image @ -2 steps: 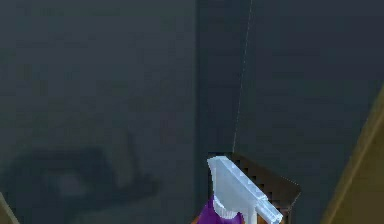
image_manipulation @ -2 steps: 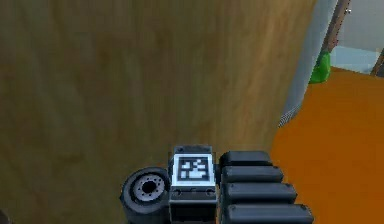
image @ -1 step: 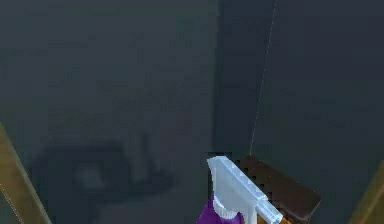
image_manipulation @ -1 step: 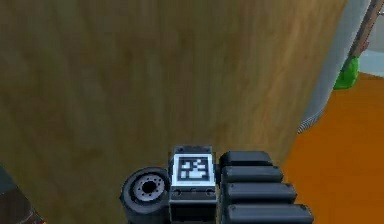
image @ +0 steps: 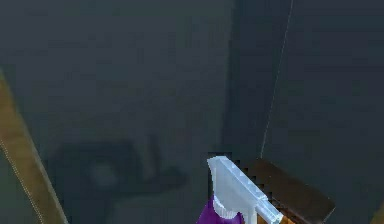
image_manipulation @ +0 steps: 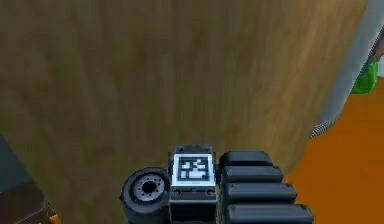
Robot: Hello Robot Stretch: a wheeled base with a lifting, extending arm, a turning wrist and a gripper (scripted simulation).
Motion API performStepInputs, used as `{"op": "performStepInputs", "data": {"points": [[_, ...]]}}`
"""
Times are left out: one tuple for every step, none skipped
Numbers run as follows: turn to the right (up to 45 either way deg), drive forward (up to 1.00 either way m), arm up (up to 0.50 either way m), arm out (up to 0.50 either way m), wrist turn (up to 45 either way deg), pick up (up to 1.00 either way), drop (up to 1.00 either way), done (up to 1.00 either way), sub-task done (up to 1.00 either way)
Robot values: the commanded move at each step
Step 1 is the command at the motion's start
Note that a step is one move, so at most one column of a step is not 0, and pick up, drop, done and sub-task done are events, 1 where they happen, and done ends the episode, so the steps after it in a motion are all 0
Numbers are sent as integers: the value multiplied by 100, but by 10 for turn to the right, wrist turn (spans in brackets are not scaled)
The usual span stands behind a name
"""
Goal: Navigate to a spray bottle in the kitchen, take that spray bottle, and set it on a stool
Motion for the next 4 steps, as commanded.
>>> {"op": "performStepInputs", "data": {"points": [[0, 45, 0, 0, 0, 0, 0, 0, 0], [-450, 0, 0, 0, 0, 0, 0, 0, 0], [-450, 0, 0, 0, 0, 0, 0, 0, 0], [-450, 0, 0, 0, 0, 0, 0, 0, 0]]}}
